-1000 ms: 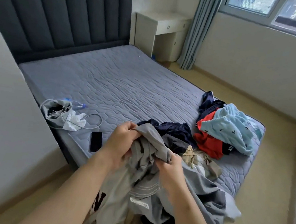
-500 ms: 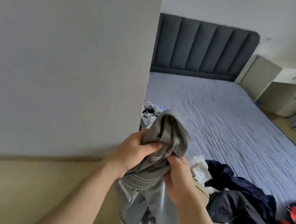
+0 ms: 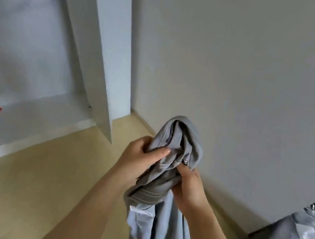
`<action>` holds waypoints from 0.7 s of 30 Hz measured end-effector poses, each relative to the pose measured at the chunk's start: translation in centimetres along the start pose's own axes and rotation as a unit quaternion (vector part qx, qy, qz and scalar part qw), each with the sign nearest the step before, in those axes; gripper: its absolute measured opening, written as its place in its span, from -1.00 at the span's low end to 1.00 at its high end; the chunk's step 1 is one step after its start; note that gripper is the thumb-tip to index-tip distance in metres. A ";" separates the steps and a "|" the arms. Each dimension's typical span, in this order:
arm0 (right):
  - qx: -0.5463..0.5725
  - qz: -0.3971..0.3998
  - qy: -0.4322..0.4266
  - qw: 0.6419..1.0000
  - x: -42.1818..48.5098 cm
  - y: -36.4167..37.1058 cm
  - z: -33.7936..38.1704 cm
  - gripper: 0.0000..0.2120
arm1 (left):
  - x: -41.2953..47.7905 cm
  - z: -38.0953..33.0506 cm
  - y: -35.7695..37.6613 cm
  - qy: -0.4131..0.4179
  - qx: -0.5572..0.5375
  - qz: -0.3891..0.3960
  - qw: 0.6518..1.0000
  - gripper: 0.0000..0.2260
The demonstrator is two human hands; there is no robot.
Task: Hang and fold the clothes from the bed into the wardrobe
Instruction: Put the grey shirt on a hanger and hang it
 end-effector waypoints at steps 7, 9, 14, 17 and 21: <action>-0.044 0.139 0.037 0.989 2.3 14.8 -5.2 -0.65 | 5.1 0.6 -14.6 0.043 -0.085 -0.173 0.980 -0.67; -0.045 0.158 0.048 0.985 3.0 18.7 -6.9 -0.65 | 6.6 0.2 -18.5 0.089 -0.057 -0.230 0.967 -0.64; -0.042 0.163 0.065 0.984 5.3 26.4 -11.0 -0.74 | 9.2 -0.8 -25.9 0.248 0.203 -0.336 0.885 -0.82; -0.028 0.156 0.082 0.984 6.8 30.7 -13.8 -0.73 | 11.3 -0.2 -29.3 0.278 0.292 -0.296 0.866 -0.82; -0.026 0.183 0.102 0.977 7.8 36.4 -16.8 -0.74 | 14.0 1.3 -34.5 0.197 0.295 -0.253 0.900 -0.77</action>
Point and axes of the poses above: each hand's wrist, its own x-axis towards the middle knuckle, its own y-axis out of the palm, z = x × y, the point moved 7 cm from there along x, towards the middle knuckle, and after that the axes turned 15 degrees about -z, right-handed, at the moved point
